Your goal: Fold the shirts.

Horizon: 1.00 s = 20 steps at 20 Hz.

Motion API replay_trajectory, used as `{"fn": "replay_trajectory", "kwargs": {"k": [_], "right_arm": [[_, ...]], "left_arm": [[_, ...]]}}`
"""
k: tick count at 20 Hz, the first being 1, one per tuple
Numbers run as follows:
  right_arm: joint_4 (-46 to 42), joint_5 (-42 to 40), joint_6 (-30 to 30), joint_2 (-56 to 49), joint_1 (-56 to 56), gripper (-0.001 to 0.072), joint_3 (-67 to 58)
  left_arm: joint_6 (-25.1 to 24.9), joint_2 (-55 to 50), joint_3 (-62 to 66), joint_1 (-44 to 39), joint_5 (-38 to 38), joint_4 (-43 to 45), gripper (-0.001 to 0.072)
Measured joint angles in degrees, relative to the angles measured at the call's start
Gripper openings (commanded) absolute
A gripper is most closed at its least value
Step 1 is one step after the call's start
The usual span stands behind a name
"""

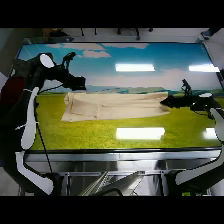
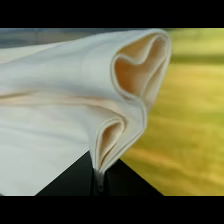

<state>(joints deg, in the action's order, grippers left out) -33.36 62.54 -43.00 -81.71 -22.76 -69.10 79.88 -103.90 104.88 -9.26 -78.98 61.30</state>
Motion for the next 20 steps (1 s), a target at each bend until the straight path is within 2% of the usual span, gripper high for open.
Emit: {"fn": "replay_trajectory", "kwargs": {"k": [4,9,13,17,20], "right_arm": [[1.03,6.88,-2.6,4.5,0.0,0.0021,-4.28],[2.84,15.67,-5.42,13.9,0.0,0.0021,-6.82],[3.28,18.21,-6.47,20.39,-0.24,0.0021,-8.96],[3.54,18.82,-6.54,22.93,-0.42,0.0021,-12.44],[3.69,18.97,-7.41,23.45,0.07,0.0021,-13.7]], "left_arm": [[1.81,-5.14,0.02,-8.39,4.81,-2.67,0.0012],[2.49,-14.93,0.09,-21.9,18.97,-13.25,0.0012],[2.64,-20.39,1.68,-28.65,26.05,-18.75,0.0011],[2.71,-22.29,8.09,-30.6,26.32,-21.38,0.0011],[3.54,-21.51,11.43,-30.1,21.9,-22.03,0.001]]}}
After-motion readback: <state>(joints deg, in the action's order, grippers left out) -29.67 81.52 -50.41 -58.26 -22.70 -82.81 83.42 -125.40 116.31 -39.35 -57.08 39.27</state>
